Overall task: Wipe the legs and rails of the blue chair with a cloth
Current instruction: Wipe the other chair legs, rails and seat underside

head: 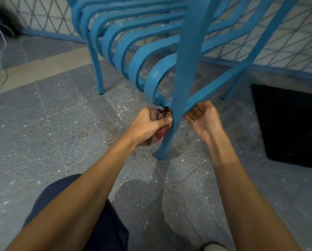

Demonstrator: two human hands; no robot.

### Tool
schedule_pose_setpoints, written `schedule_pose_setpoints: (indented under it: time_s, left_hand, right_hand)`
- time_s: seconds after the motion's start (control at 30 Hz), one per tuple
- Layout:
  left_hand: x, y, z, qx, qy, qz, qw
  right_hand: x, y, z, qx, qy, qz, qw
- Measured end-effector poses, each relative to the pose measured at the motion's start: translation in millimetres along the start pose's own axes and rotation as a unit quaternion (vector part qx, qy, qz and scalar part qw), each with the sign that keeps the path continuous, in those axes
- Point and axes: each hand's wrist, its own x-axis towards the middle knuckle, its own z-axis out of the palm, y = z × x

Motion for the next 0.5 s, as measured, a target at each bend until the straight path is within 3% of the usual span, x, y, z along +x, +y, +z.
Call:
schedule_pose_setpoints:
  time_s: [0.07, 0.33, 0.5]
  left_hand:
    - [5.6, 1.2, 19.4, -0.016, -0.001, 0.012, 1.000]
    - [45.9, 8.0, 115.6, -0.053, 0.034, 0.032, 0.997]
    - [75.5, 13.2, 165.5, -0.049, 0.081, 0.026, 0.995]
  right_hand:
    - [1.3, -12.8, -6.4, -0.009, 0.024, -0.010, 1.000]
    - [-8.0, -58.4, -51.6, -0.247, 0.089, -0.074, 0.962]
    - [-9.9, -76.5, -95.7, -0.326, 0.051, -0.087, 0.940]
